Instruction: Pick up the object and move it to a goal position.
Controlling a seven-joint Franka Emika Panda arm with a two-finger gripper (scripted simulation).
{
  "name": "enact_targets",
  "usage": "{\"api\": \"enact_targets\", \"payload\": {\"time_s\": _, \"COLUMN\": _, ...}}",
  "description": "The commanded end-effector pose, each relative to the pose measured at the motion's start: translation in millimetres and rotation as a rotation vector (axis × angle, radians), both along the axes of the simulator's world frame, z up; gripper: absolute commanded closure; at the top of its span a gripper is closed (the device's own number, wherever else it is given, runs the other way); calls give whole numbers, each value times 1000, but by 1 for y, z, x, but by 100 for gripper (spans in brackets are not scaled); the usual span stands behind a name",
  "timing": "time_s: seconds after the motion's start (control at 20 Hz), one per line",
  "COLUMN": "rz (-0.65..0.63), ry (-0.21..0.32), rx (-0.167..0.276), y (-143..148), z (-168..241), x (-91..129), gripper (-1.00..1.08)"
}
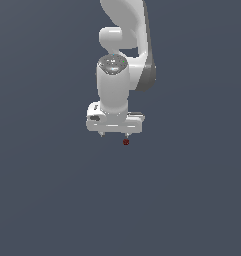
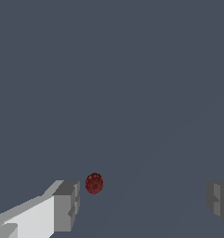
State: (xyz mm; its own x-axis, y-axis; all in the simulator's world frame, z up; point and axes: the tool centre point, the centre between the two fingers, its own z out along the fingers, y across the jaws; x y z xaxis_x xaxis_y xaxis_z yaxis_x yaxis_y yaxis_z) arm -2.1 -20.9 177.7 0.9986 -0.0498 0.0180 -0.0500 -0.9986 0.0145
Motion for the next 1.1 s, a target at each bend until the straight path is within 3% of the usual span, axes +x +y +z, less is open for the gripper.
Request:
{"api": "enact_targets", "payload": {"time_s": 0.0, "rz": 0, "ry": 0, "rx": 0, "y": 0, "z": 0, "x": 0, "gripper": -92}}
{"api": "enact_targets", "payload": {"time_s": 0.55, "rz": -41, "ry": 3, "rx": -1, "y": -14, "z": -5, "x": -3, "gripper": -92}}
{"api": "enact_targets", "payload": {"time_s": 1.05, "rz": -86, "ry": 3, "rx": 3, "y": -7, "z": -14, "x": -7, "gripper": -92}}
